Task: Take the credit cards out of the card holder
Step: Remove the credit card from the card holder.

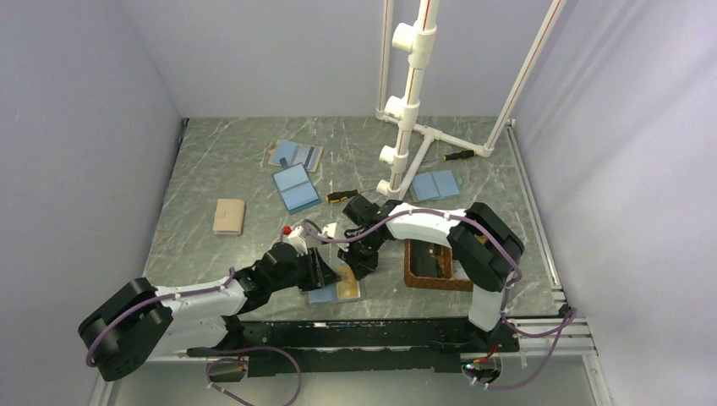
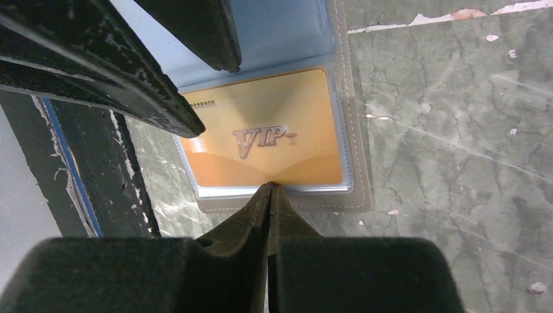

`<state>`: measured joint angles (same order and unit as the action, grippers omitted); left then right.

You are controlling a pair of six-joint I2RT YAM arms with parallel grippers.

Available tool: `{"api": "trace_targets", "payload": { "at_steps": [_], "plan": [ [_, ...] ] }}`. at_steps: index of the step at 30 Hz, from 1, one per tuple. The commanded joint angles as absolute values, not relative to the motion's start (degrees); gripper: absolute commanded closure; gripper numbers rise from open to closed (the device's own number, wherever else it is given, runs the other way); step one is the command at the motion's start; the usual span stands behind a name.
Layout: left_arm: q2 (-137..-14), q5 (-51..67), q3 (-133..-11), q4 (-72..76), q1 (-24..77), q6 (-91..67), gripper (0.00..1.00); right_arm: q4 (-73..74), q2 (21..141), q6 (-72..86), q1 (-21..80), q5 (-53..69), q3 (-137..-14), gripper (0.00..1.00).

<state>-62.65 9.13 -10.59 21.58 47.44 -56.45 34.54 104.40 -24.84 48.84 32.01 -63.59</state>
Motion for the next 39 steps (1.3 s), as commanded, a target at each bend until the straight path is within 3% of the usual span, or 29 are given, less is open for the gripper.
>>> {"api": "trace_targets", "payload": {
  "at_steps": [1,23,30,39],
  "plan": [
    [-63.83,6.16,-13.44,18.36,47.81,-55.99,0.6,34.73,105.58,-24.18,48.64,31.95,-65.39,0.96],
    [-74.17,8.32,-13.33,25.74,47.77,-61.36,0.62,34.54,109.14,-20.74,48.78,39.0,-67.76,0.96],
    [-71.66,6.9,-13.27,22.14,47.81,-61.83,0.66,33.95,110.11,-19.17,48.71,39.29,-68.4,0.97],
    [-63.34,5.59,-15.48,6.71,47.77,-58.14,0.55,31.03,110.01,-16.46,47.9,31.21,-67.15,0.98]
  ]
}}
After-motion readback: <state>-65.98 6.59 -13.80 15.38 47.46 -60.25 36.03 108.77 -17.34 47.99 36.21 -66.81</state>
